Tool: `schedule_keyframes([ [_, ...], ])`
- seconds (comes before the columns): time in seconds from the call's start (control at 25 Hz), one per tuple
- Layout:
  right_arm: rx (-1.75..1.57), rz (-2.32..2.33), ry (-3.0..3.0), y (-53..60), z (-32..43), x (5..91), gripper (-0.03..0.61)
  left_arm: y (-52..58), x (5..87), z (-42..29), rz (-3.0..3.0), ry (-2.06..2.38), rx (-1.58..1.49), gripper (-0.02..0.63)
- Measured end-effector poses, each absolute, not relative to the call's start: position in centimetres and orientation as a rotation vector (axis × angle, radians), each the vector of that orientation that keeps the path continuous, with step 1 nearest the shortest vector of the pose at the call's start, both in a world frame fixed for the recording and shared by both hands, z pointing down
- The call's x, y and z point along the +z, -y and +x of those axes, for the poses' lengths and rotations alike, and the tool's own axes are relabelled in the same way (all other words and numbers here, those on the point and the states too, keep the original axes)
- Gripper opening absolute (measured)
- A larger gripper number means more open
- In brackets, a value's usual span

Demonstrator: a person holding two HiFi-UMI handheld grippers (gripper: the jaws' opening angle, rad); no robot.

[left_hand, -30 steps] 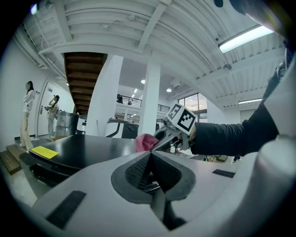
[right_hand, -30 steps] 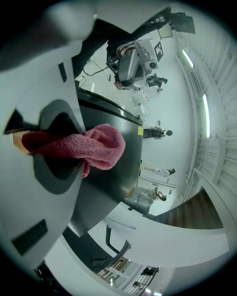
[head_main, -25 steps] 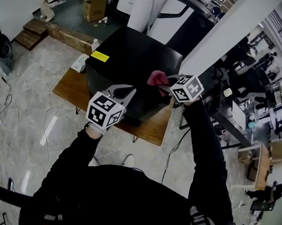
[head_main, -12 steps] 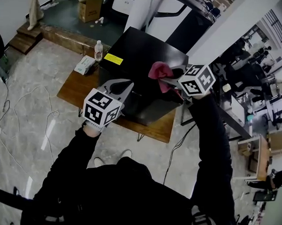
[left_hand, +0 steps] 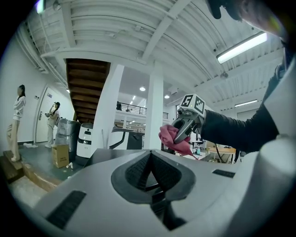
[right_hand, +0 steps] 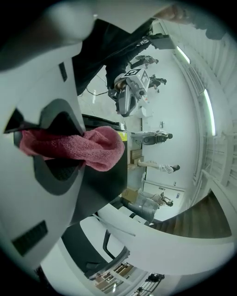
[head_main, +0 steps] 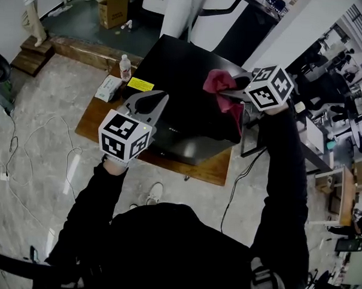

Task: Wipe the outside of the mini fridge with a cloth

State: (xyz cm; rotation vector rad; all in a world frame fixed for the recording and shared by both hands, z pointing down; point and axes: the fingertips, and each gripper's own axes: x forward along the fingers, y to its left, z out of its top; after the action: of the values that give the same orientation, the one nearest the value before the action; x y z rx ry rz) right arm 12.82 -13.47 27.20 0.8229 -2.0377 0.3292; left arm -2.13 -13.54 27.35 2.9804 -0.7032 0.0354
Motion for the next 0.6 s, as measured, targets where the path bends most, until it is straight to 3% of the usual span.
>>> schedule_keyframes([
  [0.6, 0.182, 0.898, 2.207, 11.9, 14.6, 18.8, 0.092, 14.1, 25.1, 5.6, 3.055, 0.545, 0.026, 0.006],
])
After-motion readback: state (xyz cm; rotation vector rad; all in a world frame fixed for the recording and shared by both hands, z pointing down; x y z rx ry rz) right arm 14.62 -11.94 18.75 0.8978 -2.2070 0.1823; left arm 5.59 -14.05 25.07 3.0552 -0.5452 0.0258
